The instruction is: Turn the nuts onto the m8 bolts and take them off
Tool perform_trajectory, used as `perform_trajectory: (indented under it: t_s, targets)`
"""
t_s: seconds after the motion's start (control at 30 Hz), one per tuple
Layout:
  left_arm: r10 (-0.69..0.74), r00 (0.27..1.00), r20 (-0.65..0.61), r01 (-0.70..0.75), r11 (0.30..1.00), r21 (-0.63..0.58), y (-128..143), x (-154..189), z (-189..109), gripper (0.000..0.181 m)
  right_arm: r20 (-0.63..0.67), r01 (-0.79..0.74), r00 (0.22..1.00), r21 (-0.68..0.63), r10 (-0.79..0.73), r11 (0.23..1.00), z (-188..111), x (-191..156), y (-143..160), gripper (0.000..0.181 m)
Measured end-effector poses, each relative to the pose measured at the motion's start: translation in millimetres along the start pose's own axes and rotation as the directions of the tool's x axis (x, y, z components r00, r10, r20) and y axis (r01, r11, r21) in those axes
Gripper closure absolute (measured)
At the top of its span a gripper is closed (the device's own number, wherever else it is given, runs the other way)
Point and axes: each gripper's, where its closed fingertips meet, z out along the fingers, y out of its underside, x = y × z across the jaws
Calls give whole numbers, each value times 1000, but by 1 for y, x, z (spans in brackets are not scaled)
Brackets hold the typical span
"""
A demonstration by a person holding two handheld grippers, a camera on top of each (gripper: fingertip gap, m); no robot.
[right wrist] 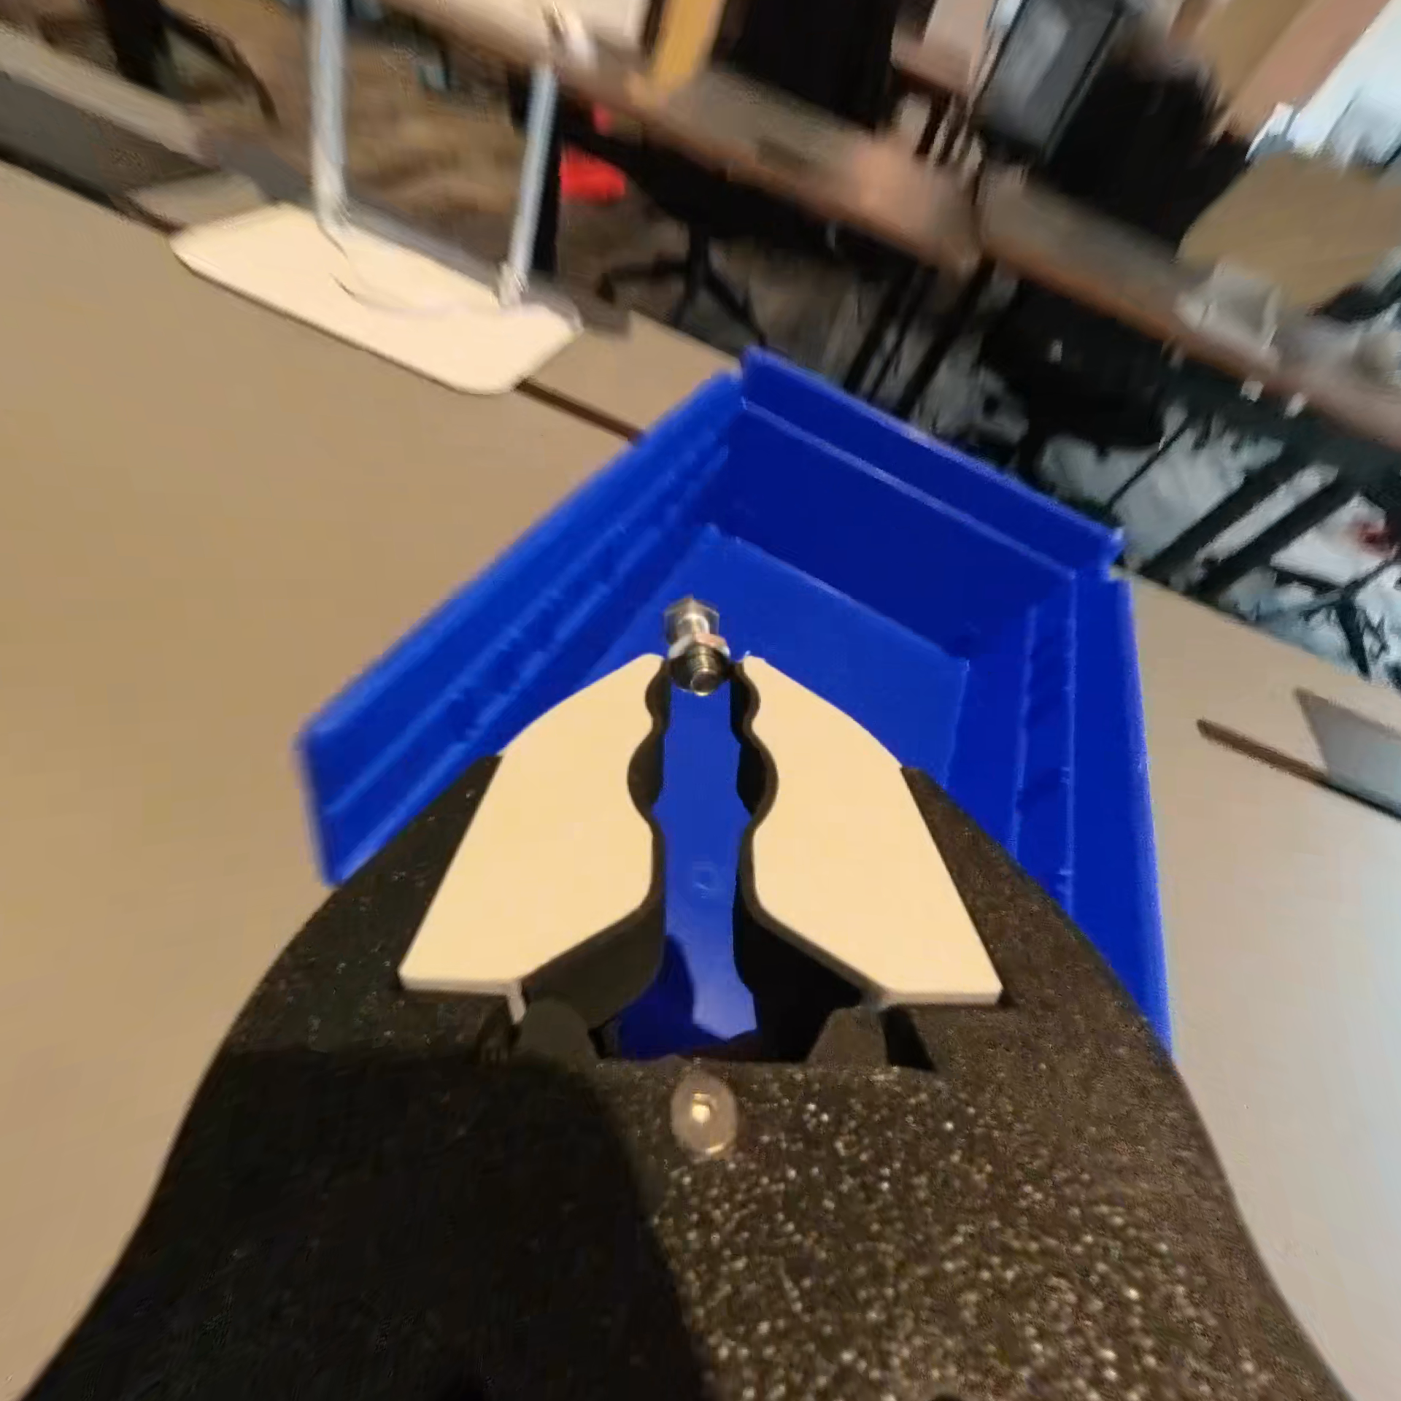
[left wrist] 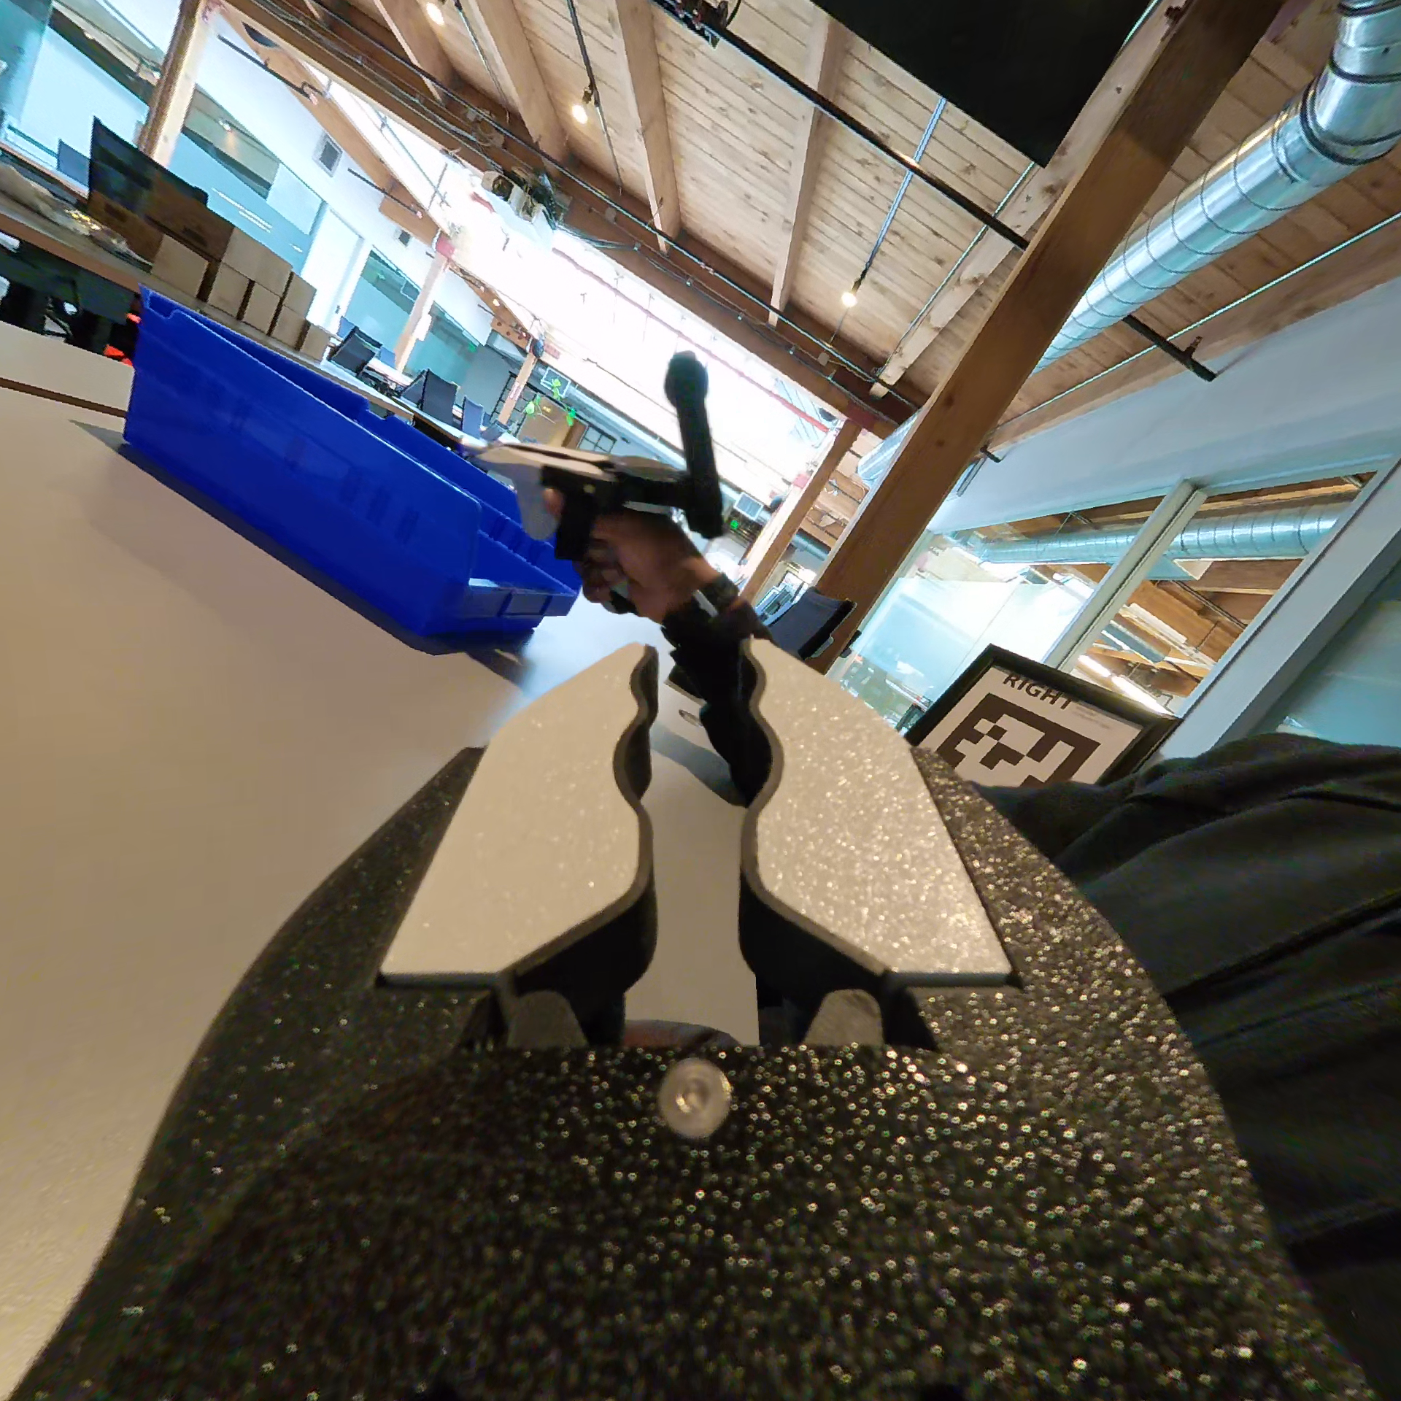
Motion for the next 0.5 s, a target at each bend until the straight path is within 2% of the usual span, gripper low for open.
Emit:
perform_trajectory:
  t_s: [0.1, 0.27, 0.37, 0.5]
  targets:
    - [-11, 1000, -1, 11, 1000, 7, -1, -1, 0, 163, 18, 11, 1000, -165, -8, 986, 36, 18, 24, 166]
    - [-41, 999, -14, 41, 999, 19, -4, -3, -1, 164, 61, 90, 995, -358, -73, 929, 79, 24, 52, 167]
    - [-43, 999, -18, 44, 999, 28, -5, -3, -2, 165, 71, 149, 989, -449, -131, 881, 93, 25, 70, 167]
    - [-38, 999, -19, 38, 999, 25, -4, -2, -2, 165, 138, 239, 971, -564, -195, 790, 92, 19, 94, 166]
